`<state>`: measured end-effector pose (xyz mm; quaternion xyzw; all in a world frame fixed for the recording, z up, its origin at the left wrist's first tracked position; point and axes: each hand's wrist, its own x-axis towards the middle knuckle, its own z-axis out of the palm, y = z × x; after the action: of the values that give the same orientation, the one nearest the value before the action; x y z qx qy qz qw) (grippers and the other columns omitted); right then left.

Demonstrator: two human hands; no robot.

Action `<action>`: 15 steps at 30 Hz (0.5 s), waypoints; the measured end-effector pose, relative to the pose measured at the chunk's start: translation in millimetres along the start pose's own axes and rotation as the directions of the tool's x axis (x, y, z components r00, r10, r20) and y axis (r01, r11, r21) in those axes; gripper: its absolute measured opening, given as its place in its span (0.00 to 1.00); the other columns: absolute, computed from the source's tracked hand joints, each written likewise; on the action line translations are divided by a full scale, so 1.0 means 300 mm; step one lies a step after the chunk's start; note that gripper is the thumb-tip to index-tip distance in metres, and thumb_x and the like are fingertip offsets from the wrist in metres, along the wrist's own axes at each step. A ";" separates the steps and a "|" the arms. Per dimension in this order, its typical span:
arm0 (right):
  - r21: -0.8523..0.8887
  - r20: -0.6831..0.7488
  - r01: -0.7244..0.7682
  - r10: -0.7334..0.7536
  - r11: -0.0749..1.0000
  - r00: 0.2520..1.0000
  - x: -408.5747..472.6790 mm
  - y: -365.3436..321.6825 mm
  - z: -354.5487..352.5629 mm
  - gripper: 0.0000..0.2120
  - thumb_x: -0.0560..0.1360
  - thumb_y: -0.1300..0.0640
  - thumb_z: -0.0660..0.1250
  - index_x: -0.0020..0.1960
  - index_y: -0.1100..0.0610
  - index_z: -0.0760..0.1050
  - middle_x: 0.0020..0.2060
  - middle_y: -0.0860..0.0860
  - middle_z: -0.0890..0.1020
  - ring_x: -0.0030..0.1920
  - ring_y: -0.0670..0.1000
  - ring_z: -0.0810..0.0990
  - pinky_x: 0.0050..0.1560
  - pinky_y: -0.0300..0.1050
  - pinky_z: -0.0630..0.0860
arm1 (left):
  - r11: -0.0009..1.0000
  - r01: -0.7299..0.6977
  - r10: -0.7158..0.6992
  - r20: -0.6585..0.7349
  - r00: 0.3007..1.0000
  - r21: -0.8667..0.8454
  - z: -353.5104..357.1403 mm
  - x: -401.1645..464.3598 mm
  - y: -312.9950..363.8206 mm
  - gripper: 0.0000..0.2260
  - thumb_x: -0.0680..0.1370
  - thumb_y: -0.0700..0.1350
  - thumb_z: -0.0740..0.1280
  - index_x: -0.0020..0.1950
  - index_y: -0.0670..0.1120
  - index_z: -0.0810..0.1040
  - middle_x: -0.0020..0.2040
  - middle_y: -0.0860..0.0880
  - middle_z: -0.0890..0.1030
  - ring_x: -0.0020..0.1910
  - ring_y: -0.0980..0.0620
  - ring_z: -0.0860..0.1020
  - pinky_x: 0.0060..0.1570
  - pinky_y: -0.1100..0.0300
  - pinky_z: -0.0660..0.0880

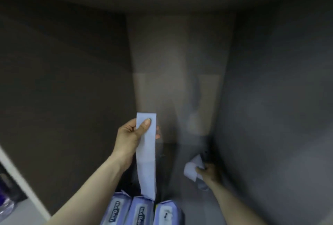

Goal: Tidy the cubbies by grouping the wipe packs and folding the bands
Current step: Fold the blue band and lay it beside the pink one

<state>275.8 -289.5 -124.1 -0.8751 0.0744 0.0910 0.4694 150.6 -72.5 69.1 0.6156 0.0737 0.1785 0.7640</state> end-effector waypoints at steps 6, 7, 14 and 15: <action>0.136 -0.130 0.090 -0.073 0.987 0.989 -0.073 -0.090 -0.033 0.10 0.72 0.69 0.59 0.47 0.59 0.77 0.42 0.53 0.78 0.48 0.53 0.77 0.46 0.40 0.67 | 0.999 0.025 -0.026 0.024 0.999 0.042 0.028 -0.002 -0.027 0.06 0.75 0.42 0.68 0.47 0.40 0.81 0.42 0.40 0.85 0.34 0.45 0.83 0.33 0.57 0.81; 0.152 -0.147 0.110 -0.087 0.982 0.985 -0.063 -0.092 -0.029 0.12 0.72 0.70 0.59 0.46 0.58 0.78 0.42 0.53 0.78 0.48 0.53 0.78 0.46 0.40 0.67 | 0.998 0.028 -0.030 0.034 0.999 0.059 0.029 -0.005 -0.029 0.07 0.76 0.43 0.67 0.49 0.40 0.81 0.42 0.40 0.86 0.34 0.45 0.84 0.31 0.57 0.81; 0.611 -0.139 0.098 -0.016 0.786 0.990 -0.121 -0.287 -0.097 0.13 0.72 0.75 0.60 0.51 0.68 0.78 0.32 0.51 0.81 0.41 0.56 0.78 0.45 0.38 0.74 | 0.993 0.112 -0.118 0.176 0.977 0.044 0.023 -0.027 -0.006 0.10 0.77 0.45 0.64 0.52 0.40 0.80 0.43 0.40 0.86 0.36 0.45 0.84 0.33 0.57 0.81; 0.630 -0.122 0.080 -0.003 0.772 0.992 -0.140 -0.318 -0.117 0.09 0.73 0.73 0.61 0.49 0.66 0.77 0.31 0.50 0.79 0.37 0.52 0.76 0.38 0.34 0.74 | 0.991 0.126 -0.134 0.216 0.967 0.051 0.021 -0.033 0.002 0.11 0.77 0.44 0.64 0.53 0.39 0.80 0.45 0.40 0.85 0.38 0.45 0.84 0.34 0.57 0.81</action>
<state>258.7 -264.7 -18.3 -0.6710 0.1082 0.0000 0.7335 143.6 -81.7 70.0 0.6393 0.0326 0.0579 0.7661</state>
